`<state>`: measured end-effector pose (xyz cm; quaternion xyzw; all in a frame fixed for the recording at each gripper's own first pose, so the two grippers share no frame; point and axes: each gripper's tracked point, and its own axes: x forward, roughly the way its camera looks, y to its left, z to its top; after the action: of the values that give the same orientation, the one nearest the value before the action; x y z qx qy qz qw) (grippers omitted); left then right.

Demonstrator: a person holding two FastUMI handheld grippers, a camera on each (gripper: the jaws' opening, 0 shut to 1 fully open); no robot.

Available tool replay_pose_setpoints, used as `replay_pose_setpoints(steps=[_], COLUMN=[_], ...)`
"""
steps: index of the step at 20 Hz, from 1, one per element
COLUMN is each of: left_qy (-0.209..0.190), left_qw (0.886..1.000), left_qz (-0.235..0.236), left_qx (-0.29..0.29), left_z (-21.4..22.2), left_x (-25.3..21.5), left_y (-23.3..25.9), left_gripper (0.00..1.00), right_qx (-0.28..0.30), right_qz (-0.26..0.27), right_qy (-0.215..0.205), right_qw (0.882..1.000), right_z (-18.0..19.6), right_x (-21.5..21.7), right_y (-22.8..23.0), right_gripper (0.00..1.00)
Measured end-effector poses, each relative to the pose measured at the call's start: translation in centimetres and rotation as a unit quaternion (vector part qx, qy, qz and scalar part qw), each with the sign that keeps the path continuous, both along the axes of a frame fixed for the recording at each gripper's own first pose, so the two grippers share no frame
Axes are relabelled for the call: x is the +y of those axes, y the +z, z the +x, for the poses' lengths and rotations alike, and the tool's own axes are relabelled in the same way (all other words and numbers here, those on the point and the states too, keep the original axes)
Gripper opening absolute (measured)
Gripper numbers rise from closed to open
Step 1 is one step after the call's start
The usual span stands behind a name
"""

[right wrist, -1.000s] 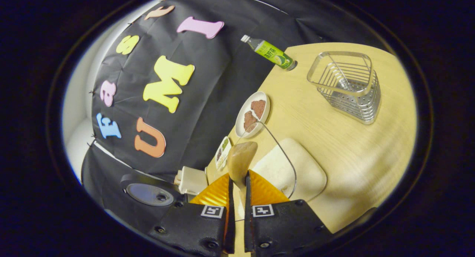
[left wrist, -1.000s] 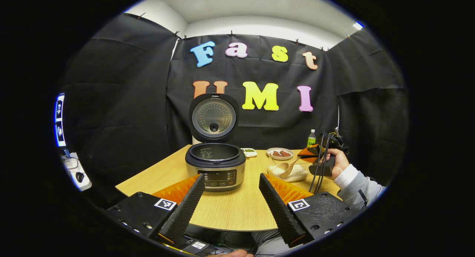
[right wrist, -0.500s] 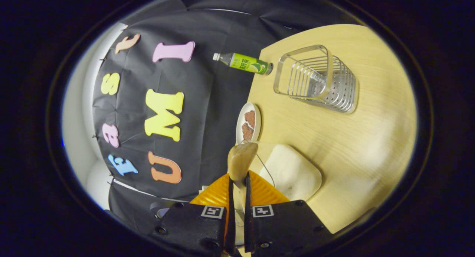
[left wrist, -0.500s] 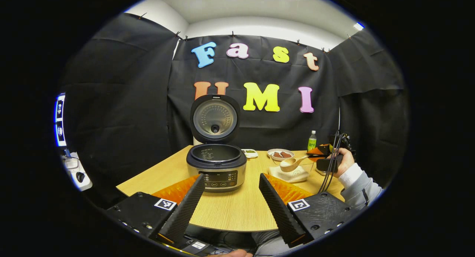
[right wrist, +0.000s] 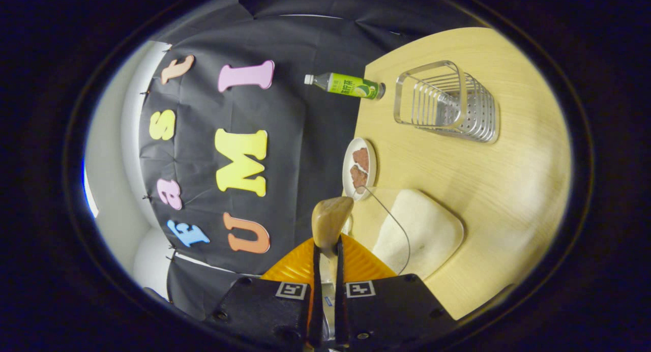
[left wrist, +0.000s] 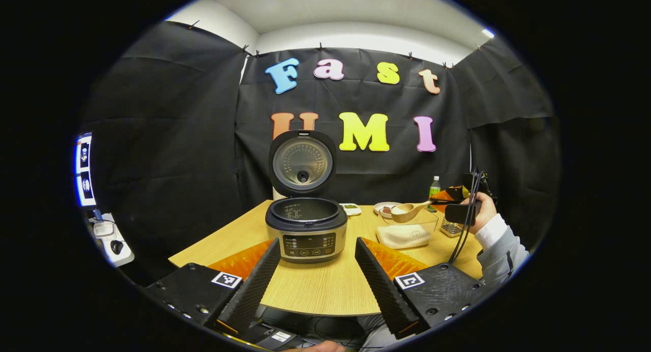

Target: Close the left gripper, press the button to open the rice cooker; take a wooden spoon from the chopstick holder with the right hand, scoop a spoonful of rice and pour it into the rice cooker, then put the wooden spoon back into the chopstick holder.

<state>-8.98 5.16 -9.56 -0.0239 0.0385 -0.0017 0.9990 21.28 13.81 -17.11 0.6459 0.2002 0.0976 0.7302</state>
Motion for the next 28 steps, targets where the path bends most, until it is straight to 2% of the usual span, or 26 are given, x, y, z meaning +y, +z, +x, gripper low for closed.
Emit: replay_pose_setpoints(steps=[2,5,8,14,24,28], left_qy=[0.003,0.005,0.009,0.025,0.057,0.056], left_qw=[1.000,1.000,1.000,1.000,0.998,0.998], left_qz=[-0.005,-0.002,-0.001,-0.009,-0.022,-0.022], left_qx=[0.000,-0.002,-0.002,-0.008,-0.018,-0.025], left_z=[-0.1,-0.4,-0.4,-1.3,-3.2,-3.8], left_x=[0.3,0.8,1.5,4.0,8.4,8.7], left_y=[0.0,0.2,0.4,0.6,1.1,1.5], left_gripper=[0.94,0.94,0.94,0.94,0.94,0.94], right_qx=[-0.011,-0.015,-0.024,-0.044,-0.078,-0.098], right_qz=[0.007,0.045,0.054,0.066,-0.006,-0.070], right_qy=[0.006,0.017,0.030,0.067,0.118,0.131], right_qw=[1.000,0.999,0.998,0.995,0.990,0.984], right_z=[-0.4,-0.8,-1.3,-2.4,-3.9,-4.4], right_x=[0.3,1.7,3.7,9.8,22.4,26.5], right_y=[1.1,2.4,3.5,6.0,9.3,9.4], right_gripper=[0.14,0.14,0.14,0.14,0.14,0.14])
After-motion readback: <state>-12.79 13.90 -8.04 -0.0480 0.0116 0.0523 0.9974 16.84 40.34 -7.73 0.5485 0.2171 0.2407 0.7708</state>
